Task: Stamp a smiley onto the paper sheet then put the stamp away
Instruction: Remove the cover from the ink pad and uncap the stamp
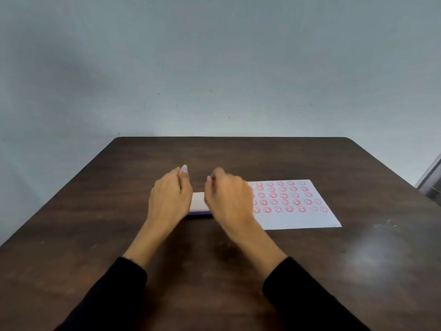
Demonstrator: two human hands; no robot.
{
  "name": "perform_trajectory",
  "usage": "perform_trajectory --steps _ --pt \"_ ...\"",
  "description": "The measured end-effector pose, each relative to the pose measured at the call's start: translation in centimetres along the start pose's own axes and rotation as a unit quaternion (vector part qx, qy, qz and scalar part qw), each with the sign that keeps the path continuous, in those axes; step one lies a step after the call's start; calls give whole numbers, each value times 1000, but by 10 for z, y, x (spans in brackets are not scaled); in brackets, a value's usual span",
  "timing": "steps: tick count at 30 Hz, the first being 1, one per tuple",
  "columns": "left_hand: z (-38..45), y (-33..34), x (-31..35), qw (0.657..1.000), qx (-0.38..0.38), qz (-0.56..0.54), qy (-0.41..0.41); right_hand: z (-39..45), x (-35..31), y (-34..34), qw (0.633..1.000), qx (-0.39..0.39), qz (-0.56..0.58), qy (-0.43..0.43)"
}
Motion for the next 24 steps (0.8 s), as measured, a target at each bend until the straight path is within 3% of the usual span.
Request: perform_trajectory --steps 6,8,15,24 --pt "-13 5 -28 999 28 28 -22 -18 -7 30 991 -109 -77 -23" --pt "-14 6 -33 999 38 17 -28 -19 -4 32 990 -88 -109 -34" --pt "-17 8 -42 998 45 -6 -38 -21 -1 44 996 -73 -9 -40" --pt "-13 7 -39 999 40 1 -35 -16 -1 37 997 -56 24 -35"
Point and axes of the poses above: each hand's wrist, its own z-axis towards the middle knuckle, its own y-axis out of the palm, x = y × z, the point moved 3 cm from there along z, towards the middle knuckle, and after that the axes turned 15 degrees about -y, right-handed, at the moved point
